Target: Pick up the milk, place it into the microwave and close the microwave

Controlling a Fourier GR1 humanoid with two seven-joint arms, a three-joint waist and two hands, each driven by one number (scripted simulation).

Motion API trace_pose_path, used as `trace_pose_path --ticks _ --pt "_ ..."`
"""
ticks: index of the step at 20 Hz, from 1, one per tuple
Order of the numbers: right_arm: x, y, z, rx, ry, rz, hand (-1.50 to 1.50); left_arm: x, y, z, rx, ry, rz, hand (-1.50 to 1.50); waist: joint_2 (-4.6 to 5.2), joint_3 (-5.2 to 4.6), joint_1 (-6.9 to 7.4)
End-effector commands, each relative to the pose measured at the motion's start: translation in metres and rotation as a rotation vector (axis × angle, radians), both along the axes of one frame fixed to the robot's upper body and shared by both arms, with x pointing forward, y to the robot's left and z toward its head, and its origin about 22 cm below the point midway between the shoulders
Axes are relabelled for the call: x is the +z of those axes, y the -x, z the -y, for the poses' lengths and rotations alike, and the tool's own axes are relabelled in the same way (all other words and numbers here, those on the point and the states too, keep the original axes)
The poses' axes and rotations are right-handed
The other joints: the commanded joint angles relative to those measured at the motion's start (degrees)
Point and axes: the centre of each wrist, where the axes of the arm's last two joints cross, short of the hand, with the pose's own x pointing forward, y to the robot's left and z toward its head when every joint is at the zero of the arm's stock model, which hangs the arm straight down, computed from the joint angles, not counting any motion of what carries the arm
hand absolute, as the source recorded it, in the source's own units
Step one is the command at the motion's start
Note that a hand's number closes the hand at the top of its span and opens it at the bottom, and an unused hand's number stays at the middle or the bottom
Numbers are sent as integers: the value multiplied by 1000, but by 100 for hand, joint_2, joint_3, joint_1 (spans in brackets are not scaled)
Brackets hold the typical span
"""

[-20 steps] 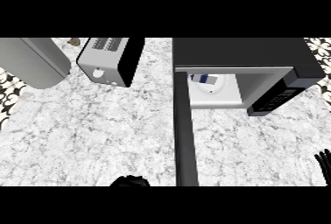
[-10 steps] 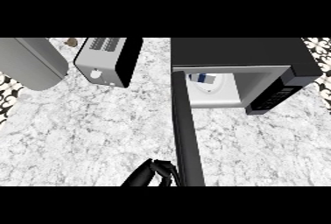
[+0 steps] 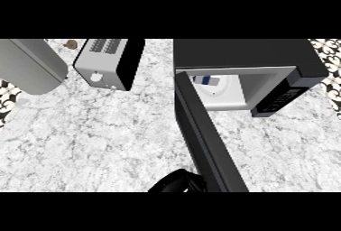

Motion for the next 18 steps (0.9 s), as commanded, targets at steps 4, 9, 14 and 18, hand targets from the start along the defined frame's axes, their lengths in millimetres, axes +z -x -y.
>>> trace_pose_path --ticks 4,9,14,18 --pt "16 -20 3 178 -68 159 -150 -4 20 32 -60 47 56 150 16 -7 -86" --pt "24 -36 -12 225 -61 168 -150 5 14 43 -9 101 84 150 53 -28 -375" --pt "40 -49 -14 286 -77 188 -150 20 5 50 71 142 71 -150 64 -34 -551" --pt "51 -58 -18 313 -63 203 -150 28 -9 56 83 128 125 150 92 -34 -761"
